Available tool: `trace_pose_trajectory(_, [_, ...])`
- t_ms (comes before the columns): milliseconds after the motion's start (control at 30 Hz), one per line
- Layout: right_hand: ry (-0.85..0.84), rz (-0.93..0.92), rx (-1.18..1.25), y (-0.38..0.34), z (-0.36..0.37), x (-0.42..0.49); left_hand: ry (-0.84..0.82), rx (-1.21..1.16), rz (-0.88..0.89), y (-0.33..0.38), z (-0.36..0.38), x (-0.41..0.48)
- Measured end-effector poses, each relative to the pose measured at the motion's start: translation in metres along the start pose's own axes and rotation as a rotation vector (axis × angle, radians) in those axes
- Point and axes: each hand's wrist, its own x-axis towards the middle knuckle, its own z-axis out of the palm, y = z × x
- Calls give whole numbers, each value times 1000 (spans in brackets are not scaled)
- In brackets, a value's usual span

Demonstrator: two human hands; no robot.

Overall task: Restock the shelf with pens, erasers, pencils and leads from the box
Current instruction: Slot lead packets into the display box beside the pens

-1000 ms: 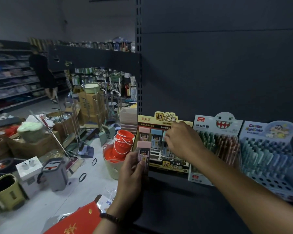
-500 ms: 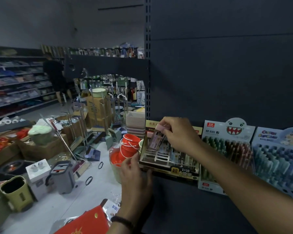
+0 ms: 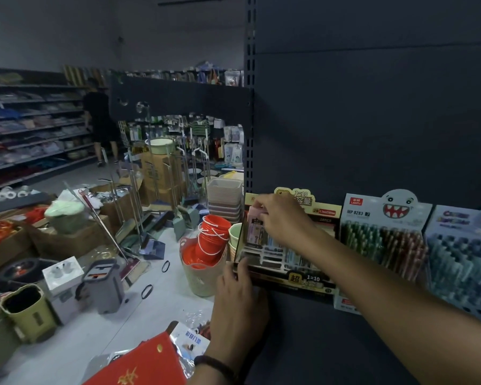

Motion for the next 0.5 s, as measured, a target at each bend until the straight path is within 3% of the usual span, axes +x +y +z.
trace_pose_trajectory(500, [28,39,-166,-12,17,14,-12,68,40,-3,1,-2])
